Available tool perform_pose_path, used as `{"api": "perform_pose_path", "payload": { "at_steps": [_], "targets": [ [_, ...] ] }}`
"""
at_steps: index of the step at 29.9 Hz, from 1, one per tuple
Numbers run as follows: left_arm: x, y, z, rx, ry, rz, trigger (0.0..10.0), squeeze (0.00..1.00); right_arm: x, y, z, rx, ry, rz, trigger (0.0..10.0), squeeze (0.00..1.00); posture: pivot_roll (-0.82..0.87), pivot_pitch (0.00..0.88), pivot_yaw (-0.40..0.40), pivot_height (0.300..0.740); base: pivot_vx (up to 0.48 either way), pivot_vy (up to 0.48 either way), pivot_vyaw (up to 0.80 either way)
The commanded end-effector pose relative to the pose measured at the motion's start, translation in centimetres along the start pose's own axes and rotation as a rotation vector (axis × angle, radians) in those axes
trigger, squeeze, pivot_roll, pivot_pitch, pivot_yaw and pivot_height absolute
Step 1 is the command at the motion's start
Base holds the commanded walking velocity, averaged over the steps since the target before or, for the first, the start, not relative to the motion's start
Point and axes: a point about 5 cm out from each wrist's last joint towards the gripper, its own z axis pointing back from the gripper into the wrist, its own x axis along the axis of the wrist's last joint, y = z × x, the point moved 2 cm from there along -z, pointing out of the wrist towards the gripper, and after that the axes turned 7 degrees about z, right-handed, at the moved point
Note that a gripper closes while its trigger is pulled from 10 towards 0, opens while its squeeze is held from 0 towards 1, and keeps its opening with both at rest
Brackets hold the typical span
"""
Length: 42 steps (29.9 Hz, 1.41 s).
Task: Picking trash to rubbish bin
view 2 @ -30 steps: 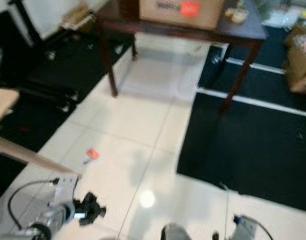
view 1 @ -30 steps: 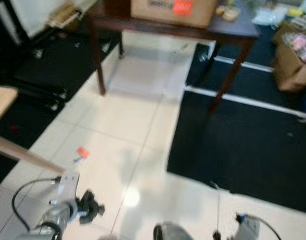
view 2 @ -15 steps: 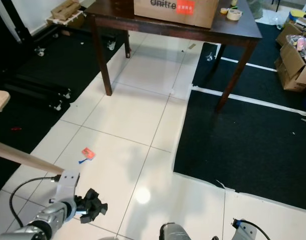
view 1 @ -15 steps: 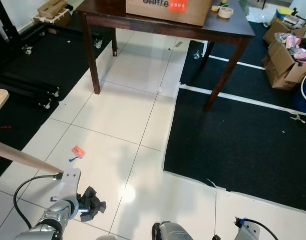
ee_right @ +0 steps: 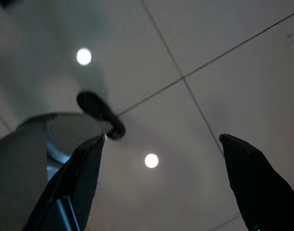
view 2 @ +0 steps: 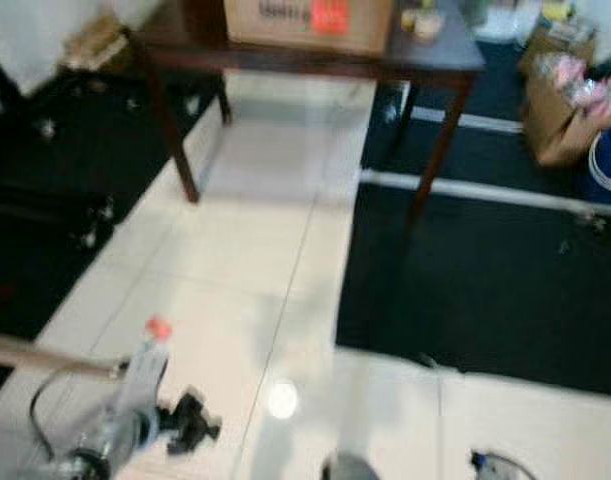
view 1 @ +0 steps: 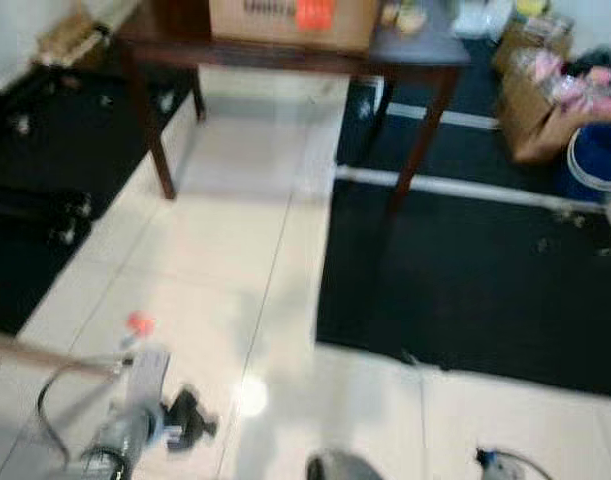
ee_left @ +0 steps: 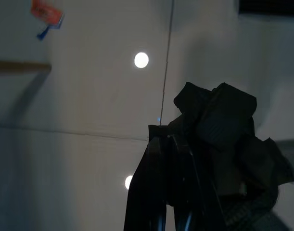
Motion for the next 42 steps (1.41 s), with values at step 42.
{"api": "perform_pose_path", "payload": {
  "at_steps": [42],
  "targets": [
    [-1.63,-0.13,0.15,-0.015,0.057,-0.03,10.0,0.0,0.26,0.74,-0.08,0.021,-0.009,-0.003,10.0,0.0,0.11,0.094,-0.022,0.74,0.307,0.0,-0.12]
  ]
}}
